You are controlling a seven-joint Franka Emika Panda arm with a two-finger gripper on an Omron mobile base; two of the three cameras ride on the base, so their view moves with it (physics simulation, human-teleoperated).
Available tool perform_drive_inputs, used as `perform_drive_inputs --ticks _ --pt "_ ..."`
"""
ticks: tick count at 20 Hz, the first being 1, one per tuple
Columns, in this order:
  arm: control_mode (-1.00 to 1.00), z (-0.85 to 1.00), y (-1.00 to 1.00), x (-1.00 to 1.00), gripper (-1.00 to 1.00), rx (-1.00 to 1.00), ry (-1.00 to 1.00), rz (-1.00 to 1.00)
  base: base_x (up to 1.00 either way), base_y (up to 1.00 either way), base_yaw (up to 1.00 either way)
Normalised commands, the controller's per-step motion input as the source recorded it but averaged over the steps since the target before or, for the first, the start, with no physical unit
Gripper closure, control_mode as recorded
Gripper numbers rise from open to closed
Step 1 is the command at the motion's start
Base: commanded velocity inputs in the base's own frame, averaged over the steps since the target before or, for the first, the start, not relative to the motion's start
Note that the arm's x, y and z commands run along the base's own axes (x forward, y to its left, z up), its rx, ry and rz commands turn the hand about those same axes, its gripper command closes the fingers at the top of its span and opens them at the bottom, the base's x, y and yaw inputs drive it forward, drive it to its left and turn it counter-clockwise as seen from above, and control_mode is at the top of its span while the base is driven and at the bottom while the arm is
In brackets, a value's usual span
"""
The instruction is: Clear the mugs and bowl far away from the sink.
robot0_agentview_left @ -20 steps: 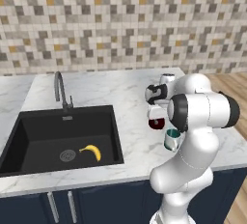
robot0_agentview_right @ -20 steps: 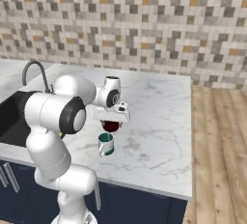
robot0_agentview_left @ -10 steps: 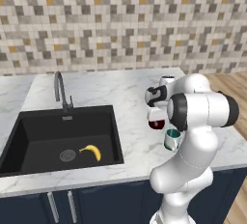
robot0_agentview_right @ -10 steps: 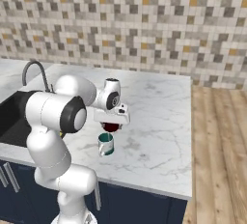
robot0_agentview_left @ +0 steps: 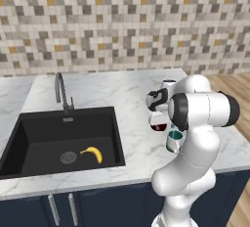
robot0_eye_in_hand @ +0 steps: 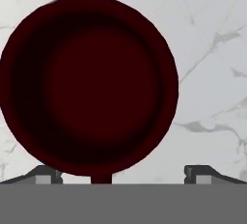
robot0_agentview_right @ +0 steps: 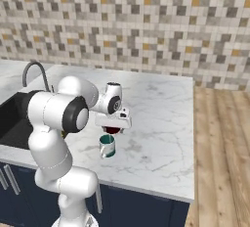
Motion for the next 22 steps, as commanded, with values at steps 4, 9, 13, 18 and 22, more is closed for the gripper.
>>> perform_drive_inputs --ticks 4,9,13,18,22 --pt "-1.0 -0.11 0.0 0.04 -1.0 0.0 0.0 0.0 0.0 0.0 0.0" --pt "-1.0 -0.09 0.0 0.05 -1.0 0.01 0.0 0.02 0.0 0.0 0.0" --pt "-1.0 -0.05 0.0 0.08 -1.0 0.03 -0.02 0.04 0.0 0.0 0.0" --pt "-1.0 -0.01 0.0 0.08 -1.0 0.08 -0.05 0.09 0.0 0.0 0.0" --pt "-1.0 0.0 0.1 0.0 -1.0 0.03 -0.04 0.04 0.0 0.0 0.0"
